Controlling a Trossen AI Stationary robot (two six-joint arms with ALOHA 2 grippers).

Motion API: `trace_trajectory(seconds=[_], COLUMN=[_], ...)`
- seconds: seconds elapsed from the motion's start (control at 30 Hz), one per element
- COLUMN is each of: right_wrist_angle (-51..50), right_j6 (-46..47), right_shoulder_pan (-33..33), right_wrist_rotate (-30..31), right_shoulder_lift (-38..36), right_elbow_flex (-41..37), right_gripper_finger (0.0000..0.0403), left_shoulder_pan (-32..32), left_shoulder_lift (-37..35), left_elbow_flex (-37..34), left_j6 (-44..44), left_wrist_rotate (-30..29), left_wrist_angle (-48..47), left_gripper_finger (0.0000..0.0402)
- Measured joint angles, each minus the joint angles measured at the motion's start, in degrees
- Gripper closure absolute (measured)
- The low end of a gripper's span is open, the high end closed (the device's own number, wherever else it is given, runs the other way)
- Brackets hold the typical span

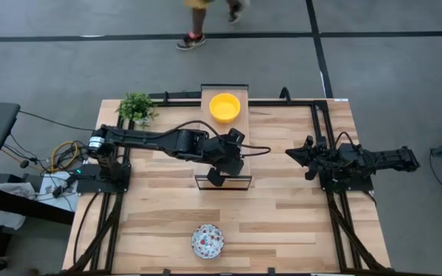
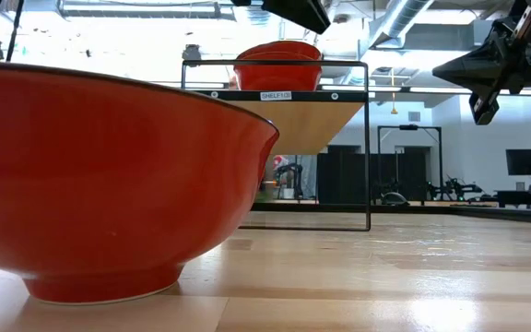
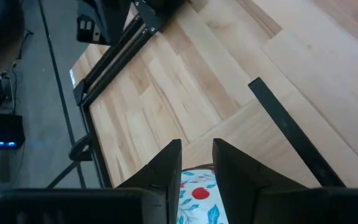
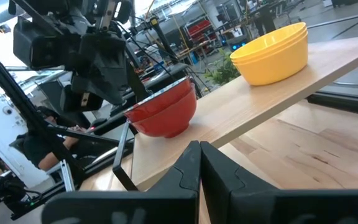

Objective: Pick & Place Mini bowls
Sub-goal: Stack the top white patterned bowl on top of the white patterned bowl on the shelf

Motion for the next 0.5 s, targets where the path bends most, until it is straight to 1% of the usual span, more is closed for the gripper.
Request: trace_trajectory(seconds=[0.27,0.5], right_wrist_angle=[0.02,0.02], right_j6=[0.00,0.00], right_shoulder_pan=[0.00,0.00], right_wrist_rotate=[0.00,0.00], right_shoulder_lift=[0.01,-0.01], right_elbow_flex=[0.00,0.00], right_gripper_finger=[0.0403,0.0403], left_shoulder_pan=[0.00,0.00], left_shoulder_lift=[0.35,0.39], left_elbow_flex=[-2.10,-2.28], left_j6=[-0.12,-0.08], left_wrist_rotate=[-0.65,-1.13], left_wrist_angle=[0.22,0.03], left_gripper_finger=[0.0311,0.0311])
